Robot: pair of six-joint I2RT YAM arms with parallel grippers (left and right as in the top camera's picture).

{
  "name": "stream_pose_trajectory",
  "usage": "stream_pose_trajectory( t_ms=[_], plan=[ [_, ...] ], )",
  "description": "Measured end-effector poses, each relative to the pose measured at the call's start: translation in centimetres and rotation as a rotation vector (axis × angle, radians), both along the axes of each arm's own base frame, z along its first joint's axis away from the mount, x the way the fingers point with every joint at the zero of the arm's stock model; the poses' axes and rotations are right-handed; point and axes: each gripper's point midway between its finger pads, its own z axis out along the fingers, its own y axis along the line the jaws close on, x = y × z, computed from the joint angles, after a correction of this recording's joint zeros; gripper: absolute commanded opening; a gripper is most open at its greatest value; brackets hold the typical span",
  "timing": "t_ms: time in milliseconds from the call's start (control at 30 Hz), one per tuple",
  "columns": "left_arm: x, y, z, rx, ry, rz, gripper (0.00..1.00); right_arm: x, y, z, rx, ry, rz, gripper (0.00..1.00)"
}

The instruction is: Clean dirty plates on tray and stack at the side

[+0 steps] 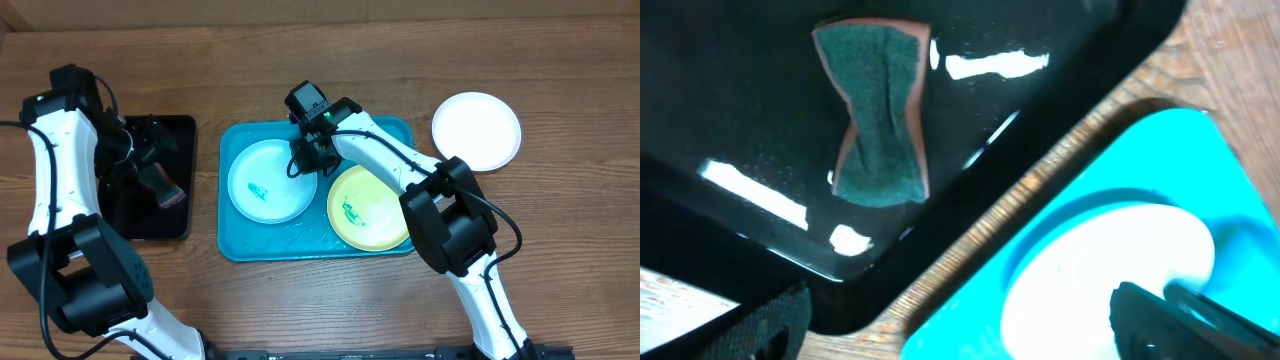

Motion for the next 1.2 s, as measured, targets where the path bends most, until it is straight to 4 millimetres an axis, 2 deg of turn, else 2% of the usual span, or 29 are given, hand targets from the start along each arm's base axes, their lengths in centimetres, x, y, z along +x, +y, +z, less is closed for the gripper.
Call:
stream_pose_trajectory(
  t_ms=[133, 400, 600, 800, 900, 1033, 1100, 1200],
  plan=[
    [0.0, 0.8, -1.7, 0.056, 0.013, 0.049, 0.87, 0.0, 0.0, 0.0, 0.001, -0.001, 0.0, 0.11],
    [0.2, 3.1, -7.3, 0.195, -0.018, 0.164, 0.78, -0.1, -0.1, 0.0, -0.001, 0.002, 0.0, 0.11],
    [-0.2, 3.4, -9.6, 0.224, -0.033, 0.185, 0.7, -0.1, -0.1, 0.0, -0.001, 0.001, 0.0, 0.11],
    [-1.0, 3.3, -11.0, 0.231, -0.025, 0.192, 0.61, 0.0, 0.0, 0.0, 0.0, 0.001, 0.0, 0.1],
    [-0.9, 3.4, -11.1, 0.233, -0.032, 0.198, 0.56, 0.0, 0.0, 0.0, 0.0, 0.0, 0.0, 0.09],
    [-0.5, 3.7, -11.0, 0.245, -0.051, 0.204, 0.6, -0.1, -0.1, 0.1, 0.0, 0.001, 0.0, 0.09],
    [-0.3, 4.0, -10.9, 0.26, -0.057, 0.208, 0.56, -0.1, 0.0, 0.1, 0.0, 0.001, 0.0, 0.09],
    [0.0, 4.4, -10.8, 0.28, -0.07, 0.212, 0.58, -0.1, 0.0, 0.1, 0.0, 0.001, 0.001, 0.09]
  ],
)
